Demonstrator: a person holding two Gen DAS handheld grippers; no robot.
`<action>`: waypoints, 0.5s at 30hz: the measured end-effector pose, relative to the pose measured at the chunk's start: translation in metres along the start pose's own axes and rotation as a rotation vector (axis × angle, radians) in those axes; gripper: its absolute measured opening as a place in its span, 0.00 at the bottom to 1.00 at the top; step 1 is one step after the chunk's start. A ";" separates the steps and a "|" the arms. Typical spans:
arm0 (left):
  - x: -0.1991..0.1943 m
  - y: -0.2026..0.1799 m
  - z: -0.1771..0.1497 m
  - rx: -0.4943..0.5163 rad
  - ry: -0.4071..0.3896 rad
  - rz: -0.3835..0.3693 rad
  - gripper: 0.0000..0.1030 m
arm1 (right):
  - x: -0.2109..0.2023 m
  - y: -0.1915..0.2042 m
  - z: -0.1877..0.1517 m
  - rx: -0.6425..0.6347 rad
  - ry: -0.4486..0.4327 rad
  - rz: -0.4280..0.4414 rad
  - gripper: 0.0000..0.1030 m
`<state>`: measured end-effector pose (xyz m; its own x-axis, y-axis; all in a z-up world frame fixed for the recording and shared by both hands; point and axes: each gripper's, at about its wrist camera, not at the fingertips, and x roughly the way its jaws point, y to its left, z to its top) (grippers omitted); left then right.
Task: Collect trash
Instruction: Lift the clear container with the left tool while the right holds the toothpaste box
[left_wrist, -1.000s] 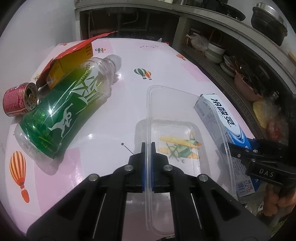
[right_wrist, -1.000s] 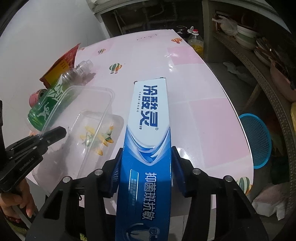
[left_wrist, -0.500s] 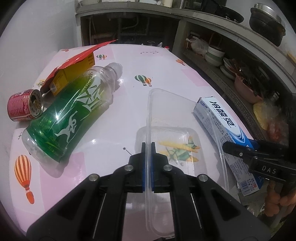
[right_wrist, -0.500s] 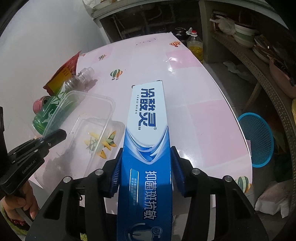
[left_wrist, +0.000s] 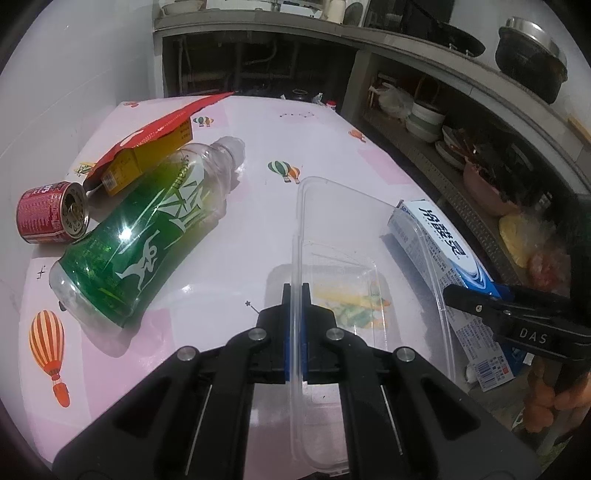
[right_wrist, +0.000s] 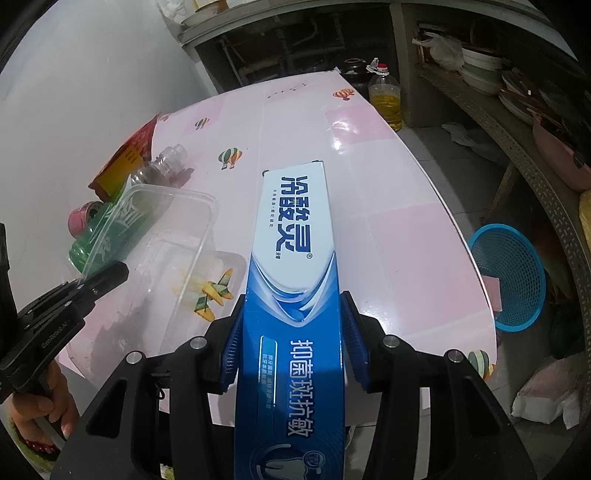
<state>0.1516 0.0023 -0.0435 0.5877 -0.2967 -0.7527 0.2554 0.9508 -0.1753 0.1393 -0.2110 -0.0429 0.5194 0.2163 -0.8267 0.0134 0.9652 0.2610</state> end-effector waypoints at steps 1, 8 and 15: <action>-0.001 0.001 0.001 -0.003 -0.004 -0.006 0.02 | -0.001 0.000 0.000 0.002 -0.003 -0.001 0.46; -0.007 0.002 0.009 -0.001 -0.026 -0.039 0.02 | -0.015 -0.006 -0.003 0.032 -0.035 -0.005 0.46; -0.015 -0.017 0.022 0.025 -0.049 -0.064 0.02 | -0.033 -0.027 -0.005 0.080 -0.079 0.011 0.46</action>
<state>0.1554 -0.0110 -0.0160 0.6060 -0.3612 -0.7087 0.3126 0.9274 -0.2054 0.1175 -0.2432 -0.0253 0.5856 0.2111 -0.7826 0.0743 0.9475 0.3111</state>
